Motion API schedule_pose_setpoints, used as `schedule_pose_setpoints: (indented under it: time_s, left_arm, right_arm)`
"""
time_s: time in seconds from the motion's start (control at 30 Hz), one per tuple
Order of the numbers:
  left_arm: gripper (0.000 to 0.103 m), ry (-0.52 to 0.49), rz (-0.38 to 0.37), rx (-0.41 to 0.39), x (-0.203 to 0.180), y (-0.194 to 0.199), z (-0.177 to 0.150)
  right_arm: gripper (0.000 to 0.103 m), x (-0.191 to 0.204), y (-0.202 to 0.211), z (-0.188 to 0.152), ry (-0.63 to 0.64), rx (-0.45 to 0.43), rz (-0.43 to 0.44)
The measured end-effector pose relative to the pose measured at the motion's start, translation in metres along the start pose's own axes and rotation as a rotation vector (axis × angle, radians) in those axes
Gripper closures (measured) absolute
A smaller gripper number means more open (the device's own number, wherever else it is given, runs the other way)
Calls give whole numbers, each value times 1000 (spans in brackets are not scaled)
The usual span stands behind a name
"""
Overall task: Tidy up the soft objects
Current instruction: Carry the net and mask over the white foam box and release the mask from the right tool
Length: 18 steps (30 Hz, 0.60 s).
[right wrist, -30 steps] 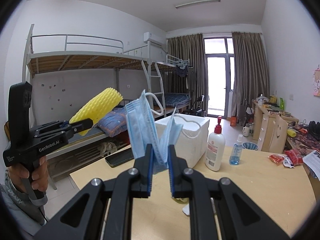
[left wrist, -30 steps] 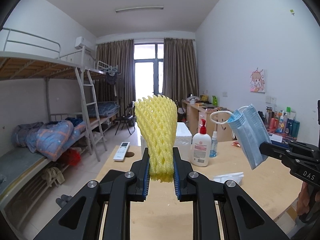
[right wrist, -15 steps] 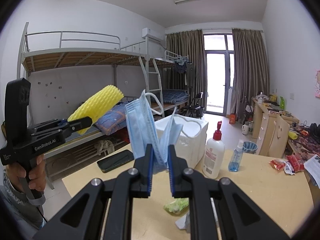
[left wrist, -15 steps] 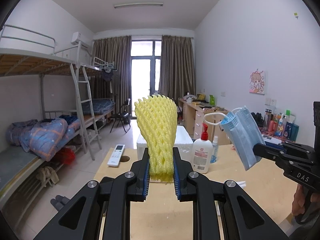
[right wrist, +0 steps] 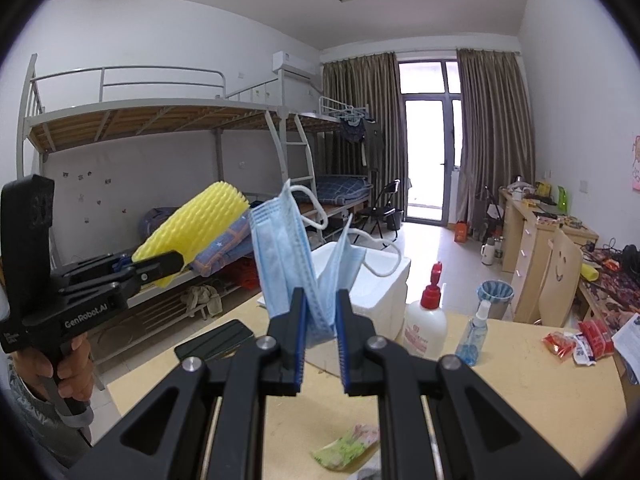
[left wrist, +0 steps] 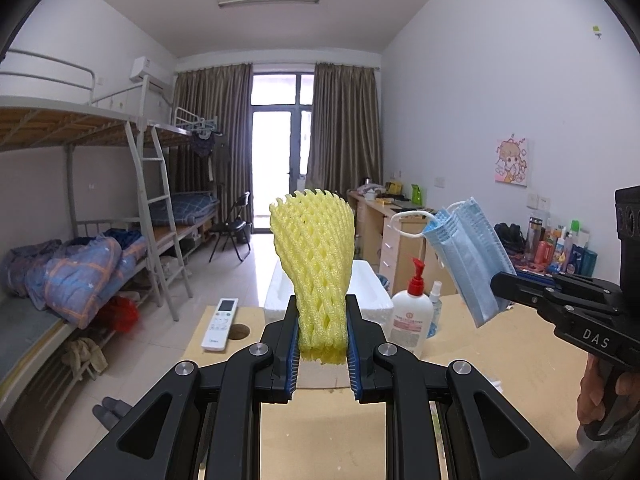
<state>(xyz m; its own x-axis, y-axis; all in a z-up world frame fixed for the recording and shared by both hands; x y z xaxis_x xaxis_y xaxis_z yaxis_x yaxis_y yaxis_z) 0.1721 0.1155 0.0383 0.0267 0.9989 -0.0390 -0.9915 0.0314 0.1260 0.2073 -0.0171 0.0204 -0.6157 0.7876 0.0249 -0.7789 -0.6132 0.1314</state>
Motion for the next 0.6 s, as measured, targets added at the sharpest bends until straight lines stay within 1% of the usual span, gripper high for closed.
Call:
schedule_pose_setpoints:
  time_s: [0.2,0.3,0.6]
  left_arm:
    - [82,10,-12,20,2,-21,6]
    - [82,15,-37,37,0,-33,6]
    - [82,11,-37,69,8,-68,3]
  right_arm:
    - [86,-5,-21,5,-6,16,-15]
    - [86,-6,-31,8,1,22,-18]
    - [86,-8,-61,9,43,64,-17]
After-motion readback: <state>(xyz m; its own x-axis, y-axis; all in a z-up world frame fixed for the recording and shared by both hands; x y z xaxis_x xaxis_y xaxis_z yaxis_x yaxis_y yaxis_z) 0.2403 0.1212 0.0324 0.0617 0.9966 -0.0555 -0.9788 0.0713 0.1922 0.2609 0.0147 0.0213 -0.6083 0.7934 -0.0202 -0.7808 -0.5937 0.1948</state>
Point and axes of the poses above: each gripper's, at about its wrist camera, not at the fingertips, and y roughly against the way its jaws point, x to its left, z to its top, the point moved 6 cm from there along -y, roughly the way its jaws point, and after that the axes turned 9 degrees about -x, right-handed, at the moved point
